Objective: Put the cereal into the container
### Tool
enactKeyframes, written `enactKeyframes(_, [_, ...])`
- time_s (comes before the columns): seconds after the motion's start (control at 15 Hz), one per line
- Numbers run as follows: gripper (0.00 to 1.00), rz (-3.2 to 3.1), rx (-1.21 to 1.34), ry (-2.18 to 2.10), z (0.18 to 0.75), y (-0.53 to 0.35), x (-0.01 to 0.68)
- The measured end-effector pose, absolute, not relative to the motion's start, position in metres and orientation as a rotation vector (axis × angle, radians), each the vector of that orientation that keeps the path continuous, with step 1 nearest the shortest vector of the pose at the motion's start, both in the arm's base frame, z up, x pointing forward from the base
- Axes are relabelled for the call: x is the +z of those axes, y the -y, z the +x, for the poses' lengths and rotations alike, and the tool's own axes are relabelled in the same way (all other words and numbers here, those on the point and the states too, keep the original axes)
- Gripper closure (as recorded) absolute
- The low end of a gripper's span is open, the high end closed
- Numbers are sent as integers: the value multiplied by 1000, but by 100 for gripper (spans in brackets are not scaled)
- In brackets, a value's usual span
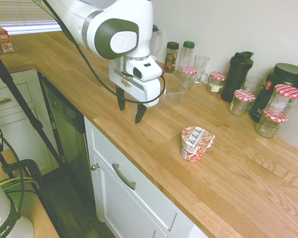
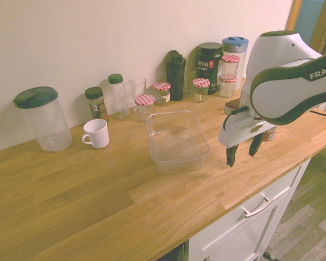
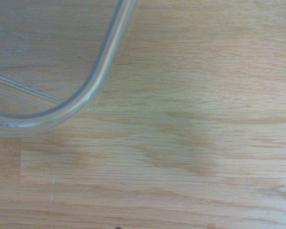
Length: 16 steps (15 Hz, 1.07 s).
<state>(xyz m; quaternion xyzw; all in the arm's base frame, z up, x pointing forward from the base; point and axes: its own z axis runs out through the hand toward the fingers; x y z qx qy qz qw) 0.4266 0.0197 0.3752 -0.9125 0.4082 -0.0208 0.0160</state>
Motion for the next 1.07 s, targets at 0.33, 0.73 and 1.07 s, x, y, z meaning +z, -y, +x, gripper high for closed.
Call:
enactKeyframes(0.33, [0, -2794, -108, -1311, 418, -9, 379])
enactKeyframes(0.73, [0, -2613, -214, -1493, 377, 48, 406])
enactKeyframes(1.07, [0, -2493, -213, -1680, 376, 103, 385])
